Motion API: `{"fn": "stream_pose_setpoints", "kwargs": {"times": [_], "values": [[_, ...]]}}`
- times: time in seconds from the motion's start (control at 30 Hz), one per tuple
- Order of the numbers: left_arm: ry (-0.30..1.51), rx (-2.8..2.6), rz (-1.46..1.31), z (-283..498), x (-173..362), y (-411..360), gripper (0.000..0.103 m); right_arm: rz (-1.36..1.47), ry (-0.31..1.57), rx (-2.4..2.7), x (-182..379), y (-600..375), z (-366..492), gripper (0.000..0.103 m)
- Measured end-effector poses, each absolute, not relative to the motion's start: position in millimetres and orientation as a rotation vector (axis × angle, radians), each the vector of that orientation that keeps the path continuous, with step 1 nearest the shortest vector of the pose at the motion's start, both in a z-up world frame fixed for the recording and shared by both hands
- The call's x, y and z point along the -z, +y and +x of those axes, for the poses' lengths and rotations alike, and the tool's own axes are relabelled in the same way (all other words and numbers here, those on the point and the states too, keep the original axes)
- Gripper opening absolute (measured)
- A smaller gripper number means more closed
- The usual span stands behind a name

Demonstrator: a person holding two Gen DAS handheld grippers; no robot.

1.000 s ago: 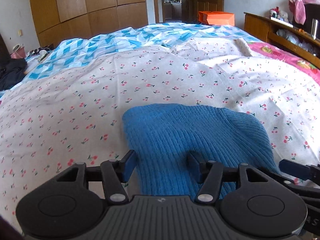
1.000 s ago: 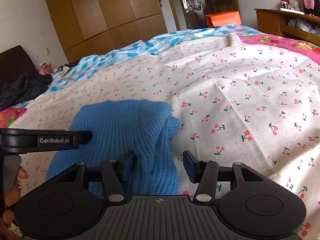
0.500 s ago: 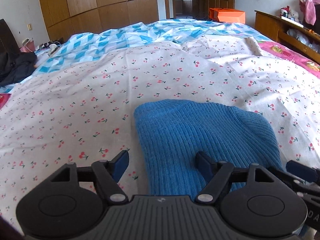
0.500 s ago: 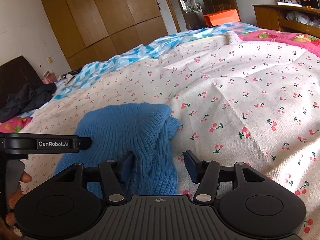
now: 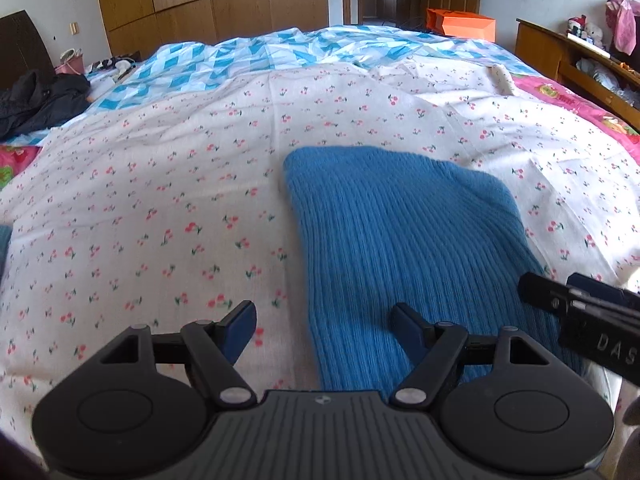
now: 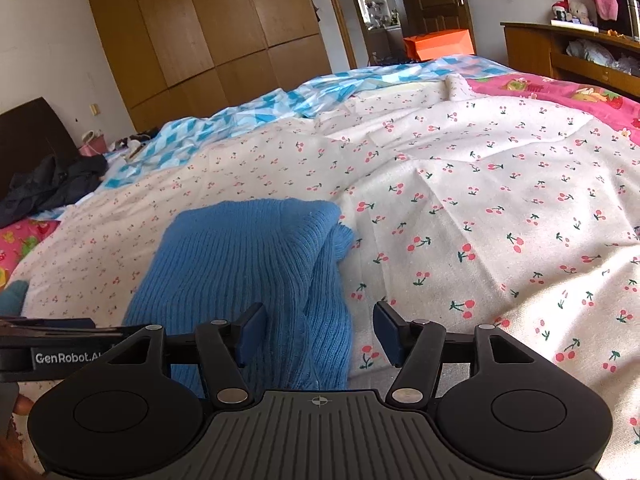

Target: Fold small clothes

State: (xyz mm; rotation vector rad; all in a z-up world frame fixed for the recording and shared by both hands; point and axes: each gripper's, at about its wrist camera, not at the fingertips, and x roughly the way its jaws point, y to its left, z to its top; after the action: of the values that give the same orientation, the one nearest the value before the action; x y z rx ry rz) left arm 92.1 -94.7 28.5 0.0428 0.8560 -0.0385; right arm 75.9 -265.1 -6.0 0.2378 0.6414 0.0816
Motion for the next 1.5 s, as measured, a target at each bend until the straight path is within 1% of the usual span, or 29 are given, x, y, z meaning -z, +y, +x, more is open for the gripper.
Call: {"fn": "stream_pose_setpoints", "kwargs": {"times": [0.07, 0.1, 0.2, 0.47, 0.87, 0.97, 1.5], "values": [[0.868, 0.042, 0.049, 86.6, -23.6, -94.3, 0.079, 0.229, 0.652, -0.082, 7.0, -264.6, 74.6, 0.064], [0.876, 0.039, 0.054, 85.0, -20.8, -94.3, 0.079, 0.213, 0.668, -0.079, 9.0, -263.0, 74.8, 0.065], [0.891, 0.033, 0.045, 80.4, -16.0, -92.5, 0.079, 0.178, 0.698, -0.07, 13.7, -258.4, 76.3, 0.065], [0.899, 0.033, 0.038, 67.9, -14.0, -90.7, 0.08, 0.153, 0.694, -0.068, 11.0, -254.5, 66.1, 0.066], [0.899, 0.03, 0.006, 57.4, -12.1, -86.8, 0.08, 0.145, 0.715, -0.063, 10.4, -254.2, 54.3, 0.069], [0.901, 0.033, -0.002, 55.4, -11.9, -84.8, 0.081, 0.126, 0.717, -0.065, 10.5, -250.7, 52.0, 0.072], [0.897, 0.038, -0.006, 46.7, -15.6, -85.3, 0.081, 0.113, 0.725, -0.068, 8.8, -246.5, 42.2, 0.075]]}}
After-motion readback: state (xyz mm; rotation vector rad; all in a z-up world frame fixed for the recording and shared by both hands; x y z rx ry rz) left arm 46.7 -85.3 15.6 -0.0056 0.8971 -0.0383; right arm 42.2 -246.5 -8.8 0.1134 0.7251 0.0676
